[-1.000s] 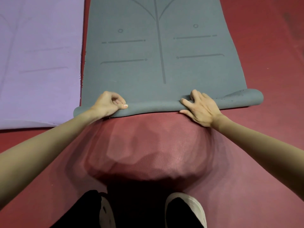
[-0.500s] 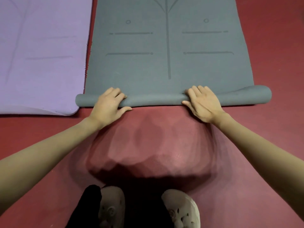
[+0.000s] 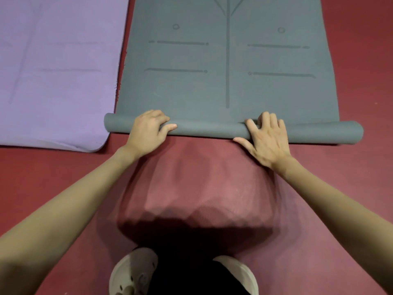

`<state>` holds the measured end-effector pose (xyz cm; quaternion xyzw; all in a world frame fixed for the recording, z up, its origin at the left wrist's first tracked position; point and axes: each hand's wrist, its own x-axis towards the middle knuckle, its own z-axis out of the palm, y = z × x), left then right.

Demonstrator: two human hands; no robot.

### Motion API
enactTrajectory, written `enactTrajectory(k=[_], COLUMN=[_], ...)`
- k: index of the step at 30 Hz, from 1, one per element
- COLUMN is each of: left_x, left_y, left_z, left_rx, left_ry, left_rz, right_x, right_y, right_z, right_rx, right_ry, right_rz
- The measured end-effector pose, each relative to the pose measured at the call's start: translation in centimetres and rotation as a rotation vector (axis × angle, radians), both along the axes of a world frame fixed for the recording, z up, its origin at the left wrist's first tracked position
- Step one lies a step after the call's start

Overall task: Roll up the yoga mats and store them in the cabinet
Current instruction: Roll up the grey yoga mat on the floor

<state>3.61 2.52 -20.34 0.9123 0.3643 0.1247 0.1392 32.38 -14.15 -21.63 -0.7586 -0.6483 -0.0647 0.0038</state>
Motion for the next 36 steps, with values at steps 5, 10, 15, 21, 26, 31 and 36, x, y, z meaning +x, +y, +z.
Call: enactTrajectory(k=[5, 10, 15, 21, 26, 31, 36], left_x=[0.7, 1.6, 0.7, 1.7, 2.9, 4.4, 4.8], left_y=[2.1, 2.6, 1.0, 2.8, 5.3, 8.1, 6.9], left_z=[-0.4, 0.1, 0.1, -0.2, 0.5, 0.8, 0.7], left_rx=[-0.190, -0.165, 0.120, 0.106, -0.056, -0.336, -0.143], left_ry=[-0.057, -0.209, -0.019, -0.046, -0.025, 0.015, -0.198], left_rz=[0.125, 0.080, -0.047, -0.050, 0.003, 0.106, 0.116], right_x=[1.7, 3.0, 3.5, 2.4, 0.5, 1.4, 3.6], right_y=[2.2, 4.0, 5.6, 5.6, 5.4, 4.4, 7.3], right_z=[0.7, 1.4, 1.7, 0.8, 0.8, 0.2, 1.2], right_rx=[-0.030, -0.073, -0.191, -0.003, 0.122, 0.138, 0.028], right_ry=[0.037, 0.076, 0.112, -0.051, 0.029, 0.024, 0.069], right_rz=[0.170, 0.254, 0.236, 0.096, -0.080, 0.056, 0.128])
